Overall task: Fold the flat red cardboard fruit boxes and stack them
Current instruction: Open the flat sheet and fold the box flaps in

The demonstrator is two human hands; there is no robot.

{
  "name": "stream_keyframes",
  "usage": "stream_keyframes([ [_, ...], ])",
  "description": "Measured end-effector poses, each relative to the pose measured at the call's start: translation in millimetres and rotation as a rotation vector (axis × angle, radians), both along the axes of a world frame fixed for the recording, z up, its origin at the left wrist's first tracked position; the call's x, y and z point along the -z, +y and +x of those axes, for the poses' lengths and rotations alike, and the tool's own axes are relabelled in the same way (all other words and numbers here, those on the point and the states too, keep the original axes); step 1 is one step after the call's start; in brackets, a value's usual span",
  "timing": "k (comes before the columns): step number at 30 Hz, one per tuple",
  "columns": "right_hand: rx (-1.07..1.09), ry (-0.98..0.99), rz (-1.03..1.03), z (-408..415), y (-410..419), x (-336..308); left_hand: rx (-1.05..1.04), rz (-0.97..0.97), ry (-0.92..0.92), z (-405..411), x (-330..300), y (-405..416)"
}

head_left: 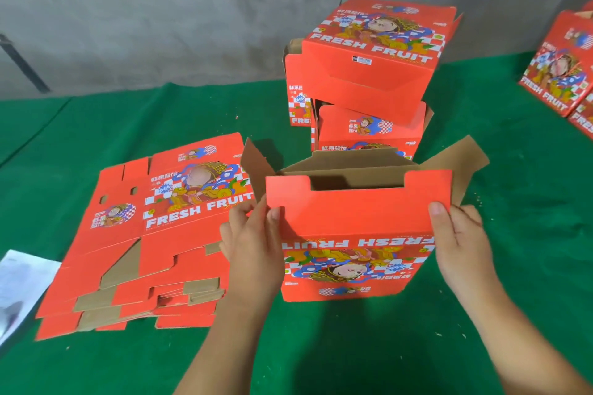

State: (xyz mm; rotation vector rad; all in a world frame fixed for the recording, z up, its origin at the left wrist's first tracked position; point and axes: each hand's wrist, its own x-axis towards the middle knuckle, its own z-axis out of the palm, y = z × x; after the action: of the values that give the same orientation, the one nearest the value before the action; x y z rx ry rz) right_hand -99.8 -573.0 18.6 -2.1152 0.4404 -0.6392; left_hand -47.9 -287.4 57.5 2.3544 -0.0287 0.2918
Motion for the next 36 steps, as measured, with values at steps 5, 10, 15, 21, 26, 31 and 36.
stream_keyframes([
  [5, -0.06, 0.125, 0.016, -1, -2, -15, -0.112, 0.146, -0.095, 3, 3, -8],
  [10, 0.003, 0.043, -0.732, 5, 15, -37, 0.008, -0.037, -0.216, 1, 9, -10],
  [15, -0.226, 0.336, -0.695, 30, 39, -43, 0.132, -0.003, -0.236, 12, 15, 2],
  [21, -0.097, 0.466, -0.805, 50, 60, -34, 0.206, -0.002, -0.294, 10, 24, 8],
  [26, -0.153, 0.697, -0.747, 56, 59, -29, 0.164, 0.086, -0.31, -10, 32, 4],
  [31, -0.225, 0.859, -0.596, 57, 57, -39, 0.126, 0.156, -0.353, -14, 33, 1],
  [36, -0.225, 1.025, -0.515, 83, 45, -58, 0.127, 0.159, -0.342, -16, 41, -3],
])
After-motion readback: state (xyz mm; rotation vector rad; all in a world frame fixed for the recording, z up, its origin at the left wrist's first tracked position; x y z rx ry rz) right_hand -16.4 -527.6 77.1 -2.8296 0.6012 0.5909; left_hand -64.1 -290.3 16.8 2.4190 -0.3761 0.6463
